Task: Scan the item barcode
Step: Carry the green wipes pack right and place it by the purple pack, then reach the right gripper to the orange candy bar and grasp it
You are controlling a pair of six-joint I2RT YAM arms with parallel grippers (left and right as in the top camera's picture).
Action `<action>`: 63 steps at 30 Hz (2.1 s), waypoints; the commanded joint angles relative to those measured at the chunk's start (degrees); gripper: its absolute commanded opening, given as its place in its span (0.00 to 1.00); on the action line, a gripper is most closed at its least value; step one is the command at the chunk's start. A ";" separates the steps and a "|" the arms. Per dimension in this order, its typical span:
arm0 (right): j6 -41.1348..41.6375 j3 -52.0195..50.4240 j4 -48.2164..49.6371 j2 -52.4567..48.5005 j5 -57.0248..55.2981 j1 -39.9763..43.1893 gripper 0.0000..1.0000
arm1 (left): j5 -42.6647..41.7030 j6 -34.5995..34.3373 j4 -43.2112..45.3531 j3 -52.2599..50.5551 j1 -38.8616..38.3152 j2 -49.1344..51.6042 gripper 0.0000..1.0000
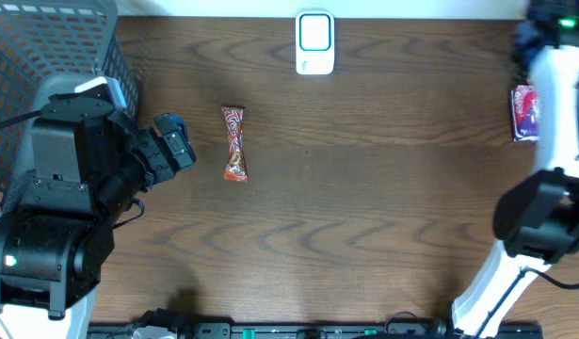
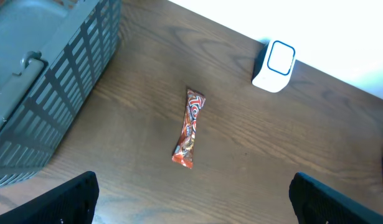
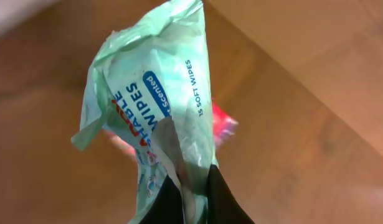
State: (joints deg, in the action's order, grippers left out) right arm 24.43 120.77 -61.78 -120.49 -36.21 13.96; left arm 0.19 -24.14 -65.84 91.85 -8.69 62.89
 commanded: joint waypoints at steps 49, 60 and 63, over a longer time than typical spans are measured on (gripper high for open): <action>14.91 -9.53 3.96 -3.48 39.15 18.62 0.63 | 0.33 0.50 -0.13 0.11 0.11 -0.04 0.98; 2.08 -3.82 -3.52 -3.50 61.86 11.47 0.55 | 0.33 0.50 -0.13 0.11 0.11 -0.04 0.98; -1.29 -3.85 -3.58 -3.50 63.58 6.10 0.57 | 0.33 0.50 -0.13 0.11 0.11 -0.04 0.98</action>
State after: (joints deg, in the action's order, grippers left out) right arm 30.02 116.55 -65.30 -123.37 19.44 25.28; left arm 0.19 -24.14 -65.87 91.85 -8.69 62.89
